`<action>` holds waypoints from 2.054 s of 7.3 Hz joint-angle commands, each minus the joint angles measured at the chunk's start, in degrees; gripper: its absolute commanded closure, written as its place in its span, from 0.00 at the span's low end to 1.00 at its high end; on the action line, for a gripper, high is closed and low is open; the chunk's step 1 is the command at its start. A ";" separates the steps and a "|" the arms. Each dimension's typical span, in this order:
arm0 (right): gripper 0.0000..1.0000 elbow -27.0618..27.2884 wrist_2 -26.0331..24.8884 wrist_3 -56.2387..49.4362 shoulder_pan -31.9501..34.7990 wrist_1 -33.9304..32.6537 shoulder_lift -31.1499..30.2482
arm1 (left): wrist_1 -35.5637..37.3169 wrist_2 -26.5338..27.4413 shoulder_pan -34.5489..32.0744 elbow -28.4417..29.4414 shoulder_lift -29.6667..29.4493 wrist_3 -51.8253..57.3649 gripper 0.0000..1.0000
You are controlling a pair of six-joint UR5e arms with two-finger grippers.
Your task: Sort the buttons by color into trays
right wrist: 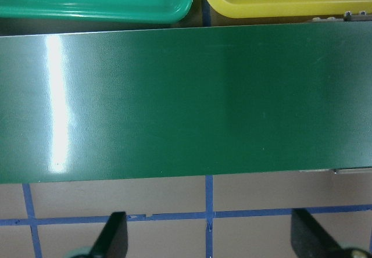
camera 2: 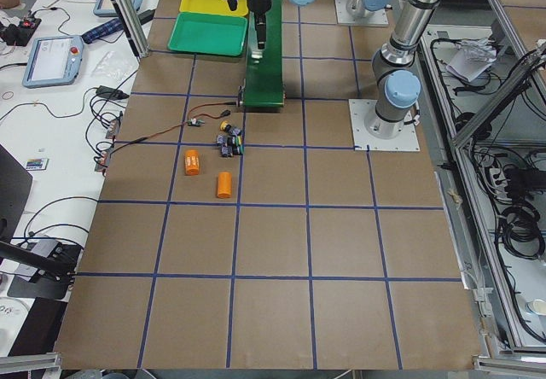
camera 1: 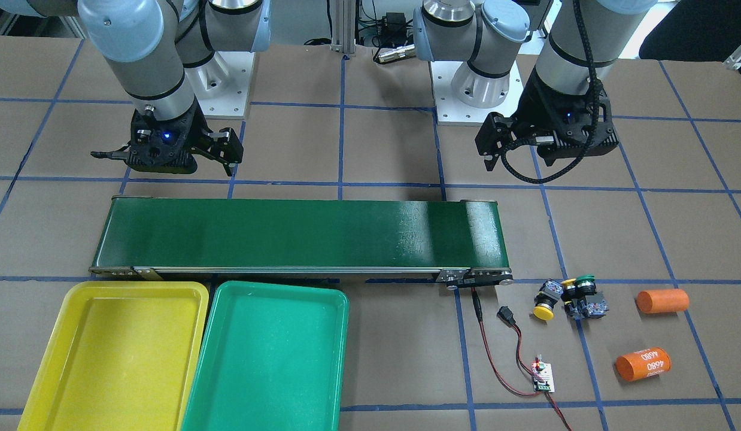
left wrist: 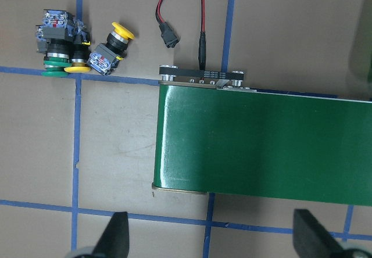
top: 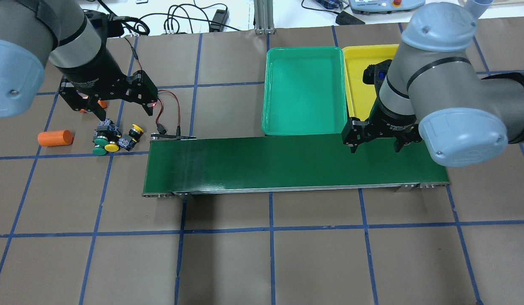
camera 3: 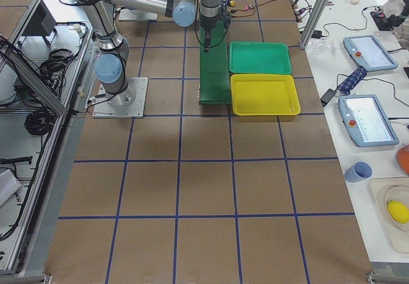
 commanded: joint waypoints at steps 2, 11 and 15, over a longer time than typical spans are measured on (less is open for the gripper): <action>0.00 2.57 -0.63 -0.07 -0.28 -3.89 -0.70 | 0.28 0.04 5.93 -0.86 -0.65 7.75 0.00; 0.00 3.11 -0.38 -0.07 0.07 -4.18 -1.06 | 24.05 -0.13 30.40 -1.65 -17.50 39.32 0.00; 0.00 3.11 -0.38 0.02 0.07 -4.18 -1.14 | 31.30 -0.13 32.50 -0.34 -26.83 48.93 0.00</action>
